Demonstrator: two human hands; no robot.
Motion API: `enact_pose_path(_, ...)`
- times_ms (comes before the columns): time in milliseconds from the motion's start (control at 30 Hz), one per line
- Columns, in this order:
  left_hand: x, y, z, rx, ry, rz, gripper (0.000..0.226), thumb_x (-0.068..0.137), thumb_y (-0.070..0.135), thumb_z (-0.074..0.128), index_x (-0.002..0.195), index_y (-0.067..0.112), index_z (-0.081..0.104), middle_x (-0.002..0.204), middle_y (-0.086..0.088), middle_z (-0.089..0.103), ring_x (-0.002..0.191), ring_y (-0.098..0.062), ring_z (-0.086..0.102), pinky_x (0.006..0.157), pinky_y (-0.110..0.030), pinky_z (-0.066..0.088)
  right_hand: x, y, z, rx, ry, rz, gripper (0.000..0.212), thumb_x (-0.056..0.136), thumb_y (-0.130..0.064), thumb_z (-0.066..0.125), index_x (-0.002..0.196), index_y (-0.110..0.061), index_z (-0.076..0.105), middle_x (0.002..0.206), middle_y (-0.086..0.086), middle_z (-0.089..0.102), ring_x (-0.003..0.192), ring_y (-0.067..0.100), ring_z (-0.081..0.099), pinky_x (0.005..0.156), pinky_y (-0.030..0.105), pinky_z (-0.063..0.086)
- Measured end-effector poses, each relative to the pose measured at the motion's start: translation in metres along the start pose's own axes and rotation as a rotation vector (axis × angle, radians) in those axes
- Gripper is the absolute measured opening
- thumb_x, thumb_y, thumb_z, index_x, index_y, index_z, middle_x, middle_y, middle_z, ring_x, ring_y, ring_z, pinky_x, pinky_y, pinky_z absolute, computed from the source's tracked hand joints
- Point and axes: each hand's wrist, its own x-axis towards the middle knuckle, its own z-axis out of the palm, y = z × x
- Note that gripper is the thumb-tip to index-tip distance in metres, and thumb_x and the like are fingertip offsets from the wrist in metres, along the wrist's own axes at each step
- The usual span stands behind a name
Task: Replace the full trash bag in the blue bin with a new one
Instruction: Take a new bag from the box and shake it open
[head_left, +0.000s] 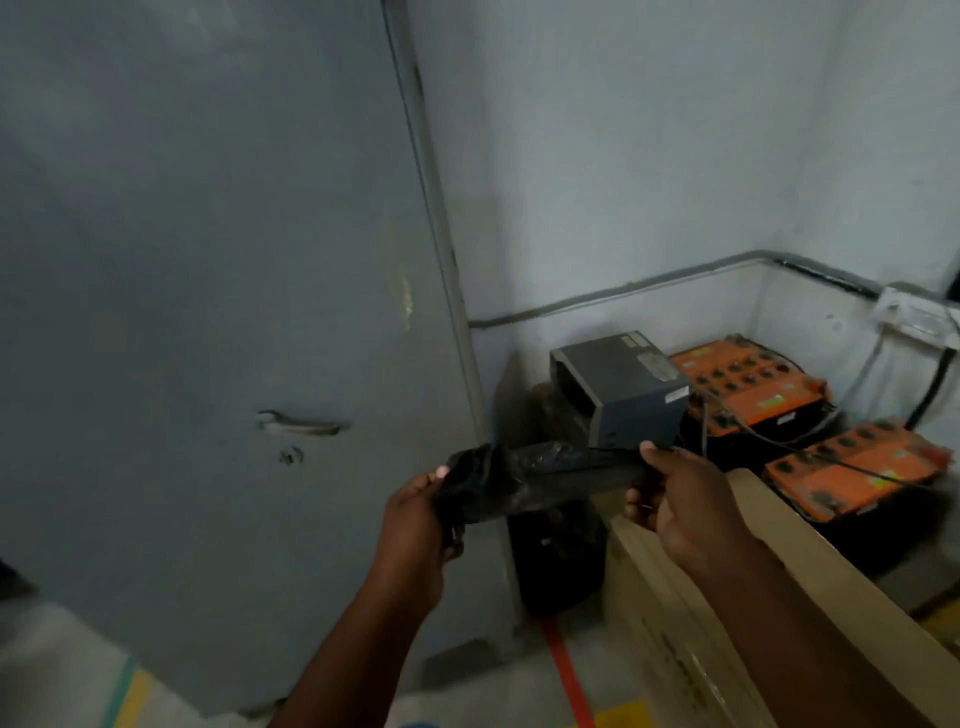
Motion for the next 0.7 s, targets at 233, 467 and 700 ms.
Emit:
enact_pose_path(233, -0.028, 0.005, -0.042, -0.119, 0.099, -0.042, 0.023, 0.099, 0.019, 0.044, 0.093, 0.016, 0.066, 0.057, -0.001, 0.049, 0.048, -0.013, 0.041, 0.045, -0.022, 0.031, -0.035, 0.03, 0.04, -0.079, -0.114, -0.001, 0.028, 0.09, -0.034, 0.063, 0.112, -0.018, 0.056, 0.098, 0.006, 0.067, 0.088, 0.027, 0.067, 0.068, 0.041, 0.054)
enact_pose_path(467, -0.049, 0.022, -0.079, -0.152, 0.03, 0.011, 0.036, 0.102, 0.031, 0.046, 0.093, 0.002, 0.066, 0.054, -0.007, 0.045, 0.04, -0.015, 0.037, 0.038, -0.019, 0.031, -0.115, 0.068, 0.104, -0.528, -0.527, -0.437, 0.07, 0.068, -0.036, 0.085, 0.128, -0.031, 0.05, 0.122, -0.007, 0.062, 0.11, 0.007, 0.063, 0.089, 0.032, 0.056)
enact_pose_path(700, -0.057, 0.043, -0.151, -0.378, -0.1, -0.123, 0.04, 0.095, 0.043, 0.055, 0.08, 0.006, 0.061, 0.041, -0.002, 0.042, 0.028, -0.009, 0.031, 0.028, -0.014, 0.024, -0.167, 0.104, 0.17, -0.628, -0.516, -0.452, 0.028, 0.082, -0.019, 0.075, 0.109, -0.021, 0.069, 0.097, -0.004, 0.076, 0.092, 0.009, 0.072, 0.085, 0.041, 0.059)
